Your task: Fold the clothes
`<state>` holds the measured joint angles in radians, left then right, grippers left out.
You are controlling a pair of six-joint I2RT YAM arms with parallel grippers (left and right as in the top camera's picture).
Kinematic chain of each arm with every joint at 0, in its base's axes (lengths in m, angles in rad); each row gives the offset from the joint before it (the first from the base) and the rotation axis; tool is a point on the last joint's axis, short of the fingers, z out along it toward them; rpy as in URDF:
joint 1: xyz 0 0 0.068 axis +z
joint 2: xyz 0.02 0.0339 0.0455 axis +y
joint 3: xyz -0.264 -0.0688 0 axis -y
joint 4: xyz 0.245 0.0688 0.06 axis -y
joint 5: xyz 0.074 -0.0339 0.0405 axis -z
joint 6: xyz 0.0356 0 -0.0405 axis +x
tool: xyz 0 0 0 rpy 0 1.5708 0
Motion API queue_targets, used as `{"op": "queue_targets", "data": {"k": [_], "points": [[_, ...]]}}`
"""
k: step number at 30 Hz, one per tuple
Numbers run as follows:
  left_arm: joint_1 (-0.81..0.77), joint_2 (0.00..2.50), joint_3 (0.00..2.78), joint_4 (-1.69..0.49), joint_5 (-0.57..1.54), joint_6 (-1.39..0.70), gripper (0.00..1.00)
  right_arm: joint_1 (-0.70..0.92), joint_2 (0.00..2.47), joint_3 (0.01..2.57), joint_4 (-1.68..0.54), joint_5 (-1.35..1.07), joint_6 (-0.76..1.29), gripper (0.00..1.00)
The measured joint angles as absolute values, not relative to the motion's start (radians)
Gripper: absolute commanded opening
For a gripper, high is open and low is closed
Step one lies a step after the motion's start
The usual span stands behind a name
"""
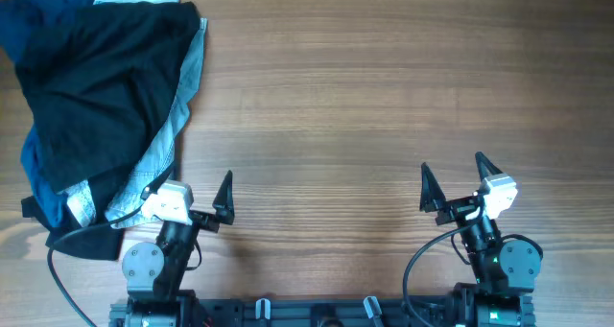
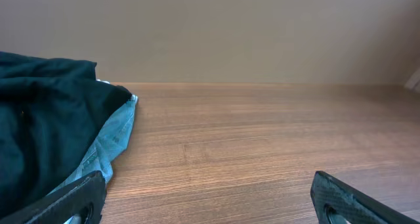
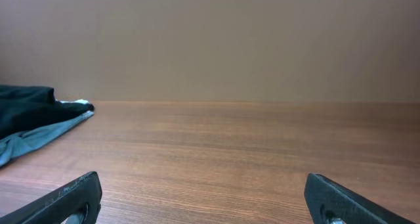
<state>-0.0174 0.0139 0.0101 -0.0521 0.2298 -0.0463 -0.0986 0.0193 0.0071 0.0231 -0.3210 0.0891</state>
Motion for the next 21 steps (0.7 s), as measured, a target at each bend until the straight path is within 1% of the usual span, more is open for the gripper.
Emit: {"op": "queue_targets", "data": {"k": [15, 21], "points": [[-0.017, 0.014, 0.010, -0.052, 0.230, -0.046, 1.00, -0.099, 0.019, 0.007, 0.024, -0.321, 0.089, 1.00], [-0.017, 0.014, 0.010, -0.048, 0.230, -0.047, 1.00, -0.099, 0.019, 0.007, 0.102, -0.340, 0.115, 1.00]]}}
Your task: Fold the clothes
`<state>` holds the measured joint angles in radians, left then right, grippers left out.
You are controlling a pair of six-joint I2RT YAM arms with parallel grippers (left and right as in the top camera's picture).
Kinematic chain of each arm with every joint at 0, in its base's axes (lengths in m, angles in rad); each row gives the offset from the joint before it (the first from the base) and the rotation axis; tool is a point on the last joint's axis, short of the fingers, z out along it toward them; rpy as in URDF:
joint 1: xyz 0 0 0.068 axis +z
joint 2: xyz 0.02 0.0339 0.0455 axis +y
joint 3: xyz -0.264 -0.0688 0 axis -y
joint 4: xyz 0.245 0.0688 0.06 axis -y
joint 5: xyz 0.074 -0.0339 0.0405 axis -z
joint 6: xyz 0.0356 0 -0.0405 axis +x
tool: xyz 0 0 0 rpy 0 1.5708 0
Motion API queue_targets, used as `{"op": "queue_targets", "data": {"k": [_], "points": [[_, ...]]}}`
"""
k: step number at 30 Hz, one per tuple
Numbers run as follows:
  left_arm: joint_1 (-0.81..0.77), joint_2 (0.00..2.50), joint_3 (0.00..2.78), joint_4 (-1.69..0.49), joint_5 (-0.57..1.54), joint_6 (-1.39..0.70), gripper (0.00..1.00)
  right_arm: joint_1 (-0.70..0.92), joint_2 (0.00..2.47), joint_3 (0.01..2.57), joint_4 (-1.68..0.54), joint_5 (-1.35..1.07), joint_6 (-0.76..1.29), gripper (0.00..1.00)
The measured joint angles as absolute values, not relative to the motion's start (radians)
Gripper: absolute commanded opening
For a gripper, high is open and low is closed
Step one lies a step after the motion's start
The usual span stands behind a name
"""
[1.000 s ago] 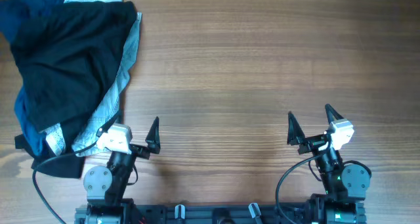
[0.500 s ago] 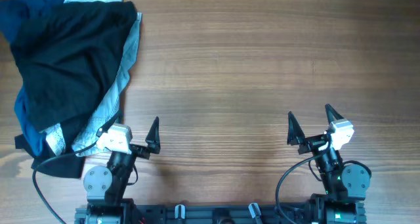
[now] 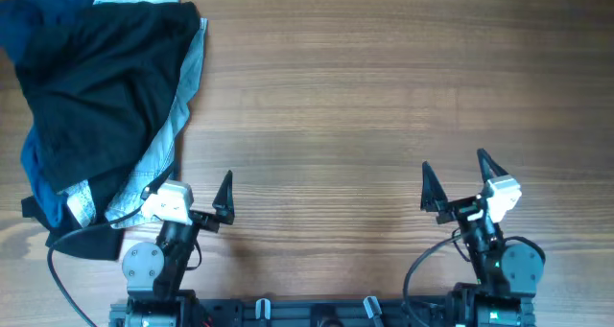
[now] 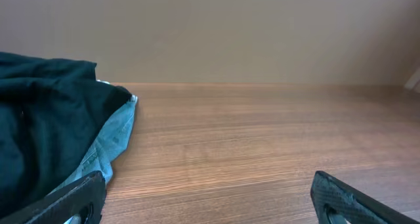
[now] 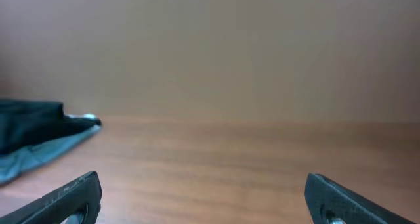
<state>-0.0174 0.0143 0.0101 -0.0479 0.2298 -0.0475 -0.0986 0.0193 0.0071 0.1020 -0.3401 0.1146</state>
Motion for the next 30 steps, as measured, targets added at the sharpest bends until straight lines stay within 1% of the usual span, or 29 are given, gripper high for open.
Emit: {"op": "queue_targets", "data": {"k": [5, 9, 12, 14, 16, 17, 18, 20, 22, 23, 25, 28, 30], "points": [[-0.017, 0.023, 0.021, -0.046, 0.231, -0.111, 1.00, -0.099, 0.060, 0.039, 0.102, -0.370, 0.142, 1.00], [-0.017, 0.148, 0.164, -0.177, 0.218, -0.123, 1.00, -0.099, 0.224, 0.191, 0.104, -0.408, 0.146, 1.00], [-0.017, 0.402, 0.412, -0.276, 0.204, -0.128, 1.00, -0.099, 0.456, 0.374, 0.099, -0.476, 0.146, 1.00], [-0.017, 0.585, 0.578, -0.358, 0.200, -0.130, 1.00, -0.096, 0.662, 0.535, 0.104, -0.528, 0.146, 1.00], [-0.017, 0.760, 0.752, -0.491, 0.198, -0.133, 1.00, -0.096, 0.840, 0.690, 0.086, -0.590, 0.146, 1.00], [-0.017, 0.872, 0.873, -0.596, 0.196, -0.133, 1.00, -0.096, 0.922, 0.765, 0.059, -0.628, 0.145, 1.00], [-0.017, 0.950, 0.949, -0.648, 0.196, -0.131, 1.00, -0.096, 1.005, 0.845, 0.002, -0.669, 0.141, 1.00], [-0.017, 1.139, 1.172, -0.863, 0.192, -0.105, 1.00, -0.095, 1.196, 1.014, -0.089, -0.743, 0.134, 1.00], [-0.017, 1.269, 1.315, -0.941, 0.191, -0.089, 1.00, -0.095, 1.350, 1.112, -0.110, -0.841, 0.135, 1.00], [-0.017, 1.329, 1.376, -0.966, 0.191, -0.084, 1.00, -0.095, 1.411, 1.137, -0.086, -0.891, 0.135, 1.00], [-0.016, 1.403, 1.417, -0.963, 0.191, -0.078, 1.00, -0.095, 1.518, 1.143, -0.022, -1.007, 0.149, 1.00], [0.012, 1.443, 1.419, -0.969, 0.184, -0.073, 1.00, -0.095, 1.586, 1.143, 0.030, -1.089, 0.203, 1.00], [0.080, 1.449, 1.419, -0.995, 0.184, -0.101, 0.95, -0.090, 1.605, 1.143, 0.031, -1.119, 0.209, 1.00]]}}
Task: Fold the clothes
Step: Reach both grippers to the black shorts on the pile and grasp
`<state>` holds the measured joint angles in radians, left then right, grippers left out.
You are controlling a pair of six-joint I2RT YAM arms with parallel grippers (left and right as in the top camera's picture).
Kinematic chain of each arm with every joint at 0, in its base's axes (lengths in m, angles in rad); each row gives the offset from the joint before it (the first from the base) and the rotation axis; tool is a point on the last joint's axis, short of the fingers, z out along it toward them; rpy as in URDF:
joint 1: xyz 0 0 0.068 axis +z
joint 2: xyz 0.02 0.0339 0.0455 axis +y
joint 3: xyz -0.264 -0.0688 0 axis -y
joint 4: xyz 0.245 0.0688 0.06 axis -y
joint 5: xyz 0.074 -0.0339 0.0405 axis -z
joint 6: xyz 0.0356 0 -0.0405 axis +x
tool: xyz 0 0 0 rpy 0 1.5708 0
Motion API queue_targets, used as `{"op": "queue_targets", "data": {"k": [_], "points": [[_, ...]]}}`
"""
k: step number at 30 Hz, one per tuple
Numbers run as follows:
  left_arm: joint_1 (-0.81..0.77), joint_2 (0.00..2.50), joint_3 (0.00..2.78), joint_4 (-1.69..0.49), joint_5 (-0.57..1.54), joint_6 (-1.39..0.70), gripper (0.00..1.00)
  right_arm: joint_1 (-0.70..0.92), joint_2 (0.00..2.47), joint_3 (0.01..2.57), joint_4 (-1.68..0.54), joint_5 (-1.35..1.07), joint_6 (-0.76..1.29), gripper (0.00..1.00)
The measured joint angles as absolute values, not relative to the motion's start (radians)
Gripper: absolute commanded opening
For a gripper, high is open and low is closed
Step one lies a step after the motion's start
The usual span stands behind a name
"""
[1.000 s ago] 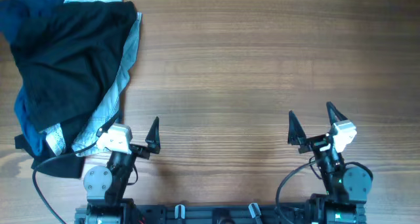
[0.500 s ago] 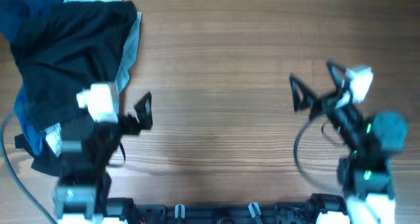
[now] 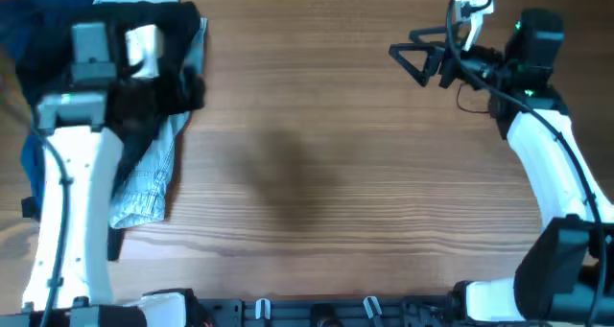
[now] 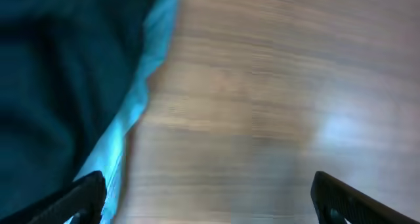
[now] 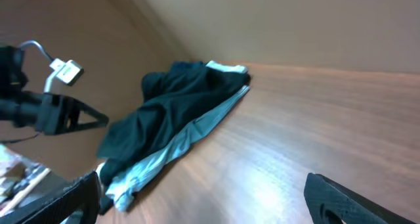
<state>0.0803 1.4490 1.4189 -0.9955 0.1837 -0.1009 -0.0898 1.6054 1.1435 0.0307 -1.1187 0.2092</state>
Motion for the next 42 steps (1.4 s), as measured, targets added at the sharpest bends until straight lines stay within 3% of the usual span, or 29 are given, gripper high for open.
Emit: {"op": "queue_targets", "data": {"k": [9, 12, 18, 22, 23, 24, 25, 29, 31, 32, 35, 38, 42], "points": [[0.592, 1.449, 1.423, -1.156, 0.129, -0.177, 0.92, 0.115, 1.607, 1.147, -0.038, -0.978, 0.171, 1.00], [0.674, 1.456, 1.423, -1.131, 0.076, -0.156, 0.92, 0.216, 1.607, 1.147, -0.078, -0.899, 0.130, 1.00], [0.697, 1.573, 1.426, -0.935, 0.081, -0.015, 0.91, 0.262, 1.607, 1.148, -0.143, -0.863, 0.103, 1.00], [0.697, 1.711, 1.426, -0.907, 0.088, 0.077, 0.68, 0.262, 1.607, 1.148, -0.178, -0.833, 0.099, 1.00], [0.697, 1.747, 1.426, -0.907, 0.088, 0.086, 0.52, 0.262, 1.607, 1.148, -0.184, -0.822, 0.099, 1.00], [0.697, 1.778, 1.426, -0.909, 0.089, 0.096, 0.21, 0.262, 1.607, 1.148, -0.193, -0.804, 0.099, 1.00], [0.697, 1.812, 1.427, -0.911, 0.091, 0.101, 0.04, 0.262, 1.607, 1.148, -0.198, -0.790, 0.100, 0.99], [0.697, 1.880, 1.427, -0.914, 0.099, 0.088, 0.04, 0.262, 1.607, 1.148, -0.199, -0.739, 0.099, 0.97], [0.697, 1.881, 1.430, -0.917, 0.111, 0.053, 0.04, 0.262, 1.607, 1.148, -0.199, -0.715, 0.100, 0.85], [0.697, 1.881, 1.444, -0.937, 0.131, 0.035, 0.04, 0.262, 1.607, 1.148, -0.199, -0.703, 0.098, 0.84], [0.667, 1.865, 1.567, -1.005, 0.317, -0.007, 0.04, 0.261, 1.607, 1.148, -0.210, -0.653, 0.149, 0.81], [0.549, 1.794, 1.744, -0.964, 0.498, -0.047, 0.04, 0.257, 1.607, 1.148, -0.252, -0.635, 0.239, 0.80], [0.327, 1.660, 1.855, -0.758, 0.575, -0.089, 0.04, 0.257, 1.607, 1.148, -0.284, -0.647, 0.345, 0.77]]}}
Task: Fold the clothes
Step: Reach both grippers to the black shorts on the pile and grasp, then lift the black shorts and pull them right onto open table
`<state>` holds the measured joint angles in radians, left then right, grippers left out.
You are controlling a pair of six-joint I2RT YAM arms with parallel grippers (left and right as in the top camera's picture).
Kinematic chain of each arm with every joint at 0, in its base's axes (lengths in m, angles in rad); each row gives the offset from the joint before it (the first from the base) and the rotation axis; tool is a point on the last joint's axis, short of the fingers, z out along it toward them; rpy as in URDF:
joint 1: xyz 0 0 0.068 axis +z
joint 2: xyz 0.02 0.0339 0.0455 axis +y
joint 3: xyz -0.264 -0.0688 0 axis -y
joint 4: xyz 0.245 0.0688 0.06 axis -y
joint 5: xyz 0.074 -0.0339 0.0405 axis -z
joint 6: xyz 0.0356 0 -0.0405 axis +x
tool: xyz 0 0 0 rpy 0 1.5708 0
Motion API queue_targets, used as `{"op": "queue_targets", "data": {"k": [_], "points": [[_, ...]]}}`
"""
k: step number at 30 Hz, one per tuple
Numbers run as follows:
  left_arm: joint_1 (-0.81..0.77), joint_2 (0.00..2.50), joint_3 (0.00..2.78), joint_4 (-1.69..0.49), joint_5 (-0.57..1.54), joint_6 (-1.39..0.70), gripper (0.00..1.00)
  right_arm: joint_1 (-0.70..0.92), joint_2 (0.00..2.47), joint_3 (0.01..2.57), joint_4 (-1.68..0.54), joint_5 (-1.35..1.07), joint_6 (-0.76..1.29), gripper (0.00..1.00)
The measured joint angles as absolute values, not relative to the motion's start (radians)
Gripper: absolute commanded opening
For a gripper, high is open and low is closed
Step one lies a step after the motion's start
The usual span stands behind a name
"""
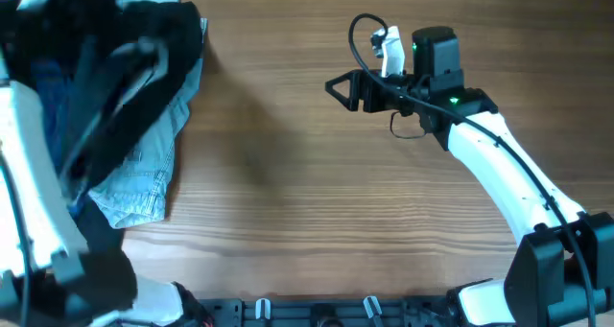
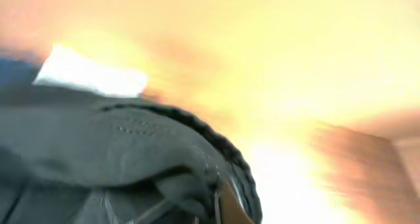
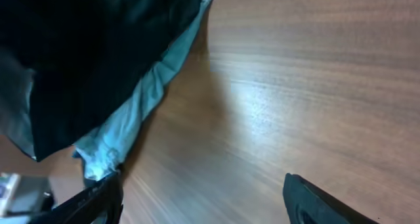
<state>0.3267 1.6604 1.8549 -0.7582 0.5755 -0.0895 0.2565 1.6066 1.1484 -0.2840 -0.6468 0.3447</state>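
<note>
A heap of clothes lies at the table's far left: a black garment [image 1: 115,58] on top, a light blue one [image 1: 144,178] under it and a darker blue one [image 1: 43,106] at the left edge. My left arm [image 1: 19,174] is a motion blur over the heap. Its fingers do not show; dark cloth [image 2: 98,152] fills the lower left wrist view right at the camera. My right gripper [image 1: 345,89] hangs open over the table's upper middle, pointing left, apart from the heap. Its view shows the black garment [image 3: 85,53] and the light blue edge [image 3: 141,99] ahead.
Wooden table [image 1: 384,202] stretches right of the heap. A white folded piece peeks out at the heap's top edge. The arm bases stand along the front edge [image 1: 317,313].
My right gripper has moved left from the far top right to the upper middle, still open. My left arm has shifted to the far left and blurs; dark cloth now sits right against its camera.
Both grippers rested open near the front edge, the heap untouched at the left, through the first two moments. Then the left arm reached over the black garment and the right arm was raised at the top right. Now the right gripper faces the heap.
</note>
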Motion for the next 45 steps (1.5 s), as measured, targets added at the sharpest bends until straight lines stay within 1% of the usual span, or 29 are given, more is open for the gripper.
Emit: {"op": "queue_targets", "data": {"k": [3, 7, 9, 12, 14, 17, 21, 26, 30, 32, 37, 39, 45], "points": [[0.168, 1.612, 1.872, -0.577, 0.532, -0.159, 0.04, 0.257, 1.607, 1.148, -0.247, -0.696, 0.417, 0.75], [-0.004, 1.614, 1.866, -0.277, 0.352, -0.280, 0.04, 0.257, 1.598, 1.148, -0.128, -0.764, 0.515, 0.75], [-0.084, 1.615, 1.865, -0.165, 0.255, -0.312, 0.04, 0.257, 1.579, 1.148, -0.064, -0.778, 0.552, 0.76], [-0.193, 1.615, 1.865, -0.086, 0.114, -0.336, 0.04, 0.257, 1.565, 1.149, -0.004, -0.759, 0.578, 0.77], [-0.248, 1.615, 1.865, -0.094, 0.047, -0.341, 0.04, 0.257, 1.565, 1.149, 0.006, -0.713, 0.575, 0.77], [-0.276, 1.616, 1.865, -0.115, 0.017, -0.344, 0.04, 0.257, 1.565, 1.149, -0.001, -0.615, 0.556, 0.77], [-0.283, 1.616, 1.865, -0.142, 0.004, -0.344, 0.04, 0.240, 1.565, 1.151, -0.121, -0.488, 0.548, 0.77], [-0.283, 1.616, 1.865, -0.152, 0.004, -0.344, 0.04, 0.220, 1.564, 1.153, -0.248, -0.482, 0.545, 0.78], [-0.283, 1.616, 1.865, -0.153, 0.003, -0.344, 0.04, 0.220, 1.571, 1.153, -0.254, -0.524, 0.553, 0.78], [-0.283, 1.616, 1.865, -0.159, 0.001, -0.344, 0.04, 0.220, 1.615, 1.153, -0.228, -0.537, 0.561, 0.78], [-0.283, 1.616, 1.865, -0.176, -0.003, -0.344, 0.04, 0.215, 1.739, 1.153, -0.058, -0.557, 0.603, 0.77], [-0.283, 1.616, 1.865, -0.178, -0.003, -0.344, 0.04, 0.201, 1.738, 1.153, 0.001, -0.604, 0.614, 0.77], [-0.283, 1.616, 1.865, -0.195, -0.003, -0.344, 0.04, 0.082, 1.737, 1.153, 0.051, -0.803, 0.631, 0.77]]}}
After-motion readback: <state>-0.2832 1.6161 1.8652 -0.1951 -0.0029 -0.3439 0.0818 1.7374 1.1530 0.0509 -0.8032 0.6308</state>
